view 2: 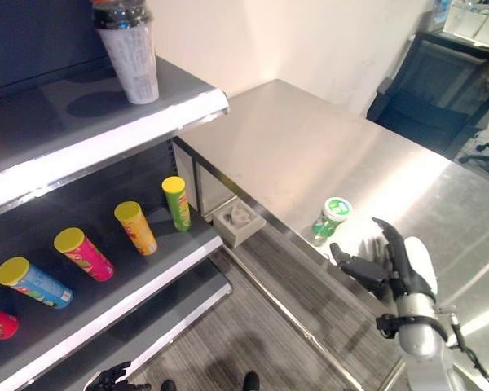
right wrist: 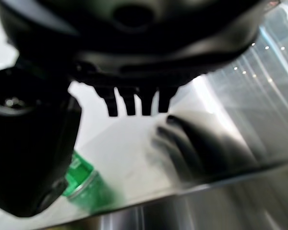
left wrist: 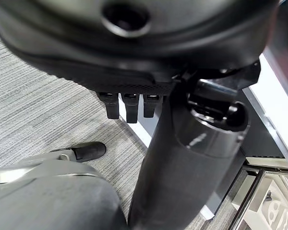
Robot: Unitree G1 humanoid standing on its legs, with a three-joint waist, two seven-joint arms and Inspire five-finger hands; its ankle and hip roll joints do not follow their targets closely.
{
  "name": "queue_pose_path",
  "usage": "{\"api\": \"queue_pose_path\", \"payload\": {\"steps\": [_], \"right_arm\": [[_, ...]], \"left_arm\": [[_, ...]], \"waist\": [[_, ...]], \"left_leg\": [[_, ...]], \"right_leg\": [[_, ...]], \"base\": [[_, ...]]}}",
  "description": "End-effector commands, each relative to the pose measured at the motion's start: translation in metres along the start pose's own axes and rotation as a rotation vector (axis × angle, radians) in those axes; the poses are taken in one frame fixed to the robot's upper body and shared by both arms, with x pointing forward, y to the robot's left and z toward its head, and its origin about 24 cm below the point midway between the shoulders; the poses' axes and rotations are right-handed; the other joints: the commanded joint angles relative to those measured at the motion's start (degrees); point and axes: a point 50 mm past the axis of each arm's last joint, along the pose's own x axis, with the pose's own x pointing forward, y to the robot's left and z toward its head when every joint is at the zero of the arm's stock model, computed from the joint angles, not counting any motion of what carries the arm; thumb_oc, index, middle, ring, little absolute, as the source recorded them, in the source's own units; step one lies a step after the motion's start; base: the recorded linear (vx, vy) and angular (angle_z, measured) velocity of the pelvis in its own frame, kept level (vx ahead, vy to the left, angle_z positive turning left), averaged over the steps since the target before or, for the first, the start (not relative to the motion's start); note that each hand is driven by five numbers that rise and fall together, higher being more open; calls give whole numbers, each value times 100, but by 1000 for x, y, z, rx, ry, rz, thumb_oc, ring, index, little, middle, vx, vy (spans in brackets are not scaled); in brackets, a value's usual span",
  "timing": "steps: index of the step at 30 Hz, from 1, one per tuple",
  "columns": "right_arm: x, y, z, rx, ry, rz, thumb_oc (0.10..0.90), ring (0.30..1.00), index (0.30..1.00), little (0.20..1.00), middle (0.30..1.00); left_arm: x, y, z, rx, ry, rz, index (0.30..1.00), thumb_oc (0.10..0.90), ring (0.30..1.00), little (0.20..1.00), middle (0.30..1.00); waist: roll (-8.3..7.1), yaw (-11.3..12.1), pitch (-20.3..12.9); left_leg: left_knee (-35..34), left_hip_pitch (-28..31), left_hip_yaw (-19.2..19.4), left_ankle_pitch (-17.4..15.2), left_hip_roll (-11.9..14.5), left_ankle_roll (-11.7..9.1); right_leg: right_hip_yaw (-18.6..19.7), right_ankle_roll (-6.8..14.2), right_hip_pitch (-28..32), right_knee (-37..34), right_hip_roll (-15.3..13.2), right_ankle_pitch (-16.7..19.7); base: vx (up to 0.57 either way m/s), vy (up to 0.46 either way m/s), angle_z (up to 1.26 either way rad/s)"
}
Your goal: Put the goods on the table back onto the shelves and tidy them up.
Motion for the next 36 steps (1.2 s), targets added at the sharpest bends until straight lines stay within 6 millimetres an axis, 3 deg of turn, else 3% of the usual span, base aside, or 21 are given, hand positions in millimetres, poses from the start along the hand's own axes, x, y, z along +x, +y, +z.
{"api": "queue_pose_path", "payload": {"steps": [1,31,32,36], "right_arm": [[27,-35,36,66,-162,-214,800,900,900,900,900],[53,-30,54,136,-180,-298,800,900,900,900,900],[53,-30,53,130,-176,-294,400,300,300,300,300],[53,-33,52,107,-174,-292,400,300,300,300,300]], "left_arm": [[3,24,17,64,-50,52,900,800,900,900,900],[-1,28,6,83,-20,68,900,800,900,900,900],[-1,29,6,83,-22,71,900,800,900,900,900],[-1,29,4,80,-15,71,900,800,900,900,900]], "waist": [[-230,234,-9],[-194,517,1],[-200,520,4],[-202,514,0]], "left_leg": [[31,28,58,-318,188,-111],[31,37,-104,-362,158,-88],[31,32,-111,-360,157,-88],[31,26,-128,-361,153,-91]], "right_leg": [[27,586,18,327,-687,-422],[-113,576,146,239,-693,-436],[-121,578,150,235,-699,-432],[-124,580,142,242,-705,-434]], "base": [[0,0,0],[11,-1,3],[-10,0,5],[-7,2,5]]}}
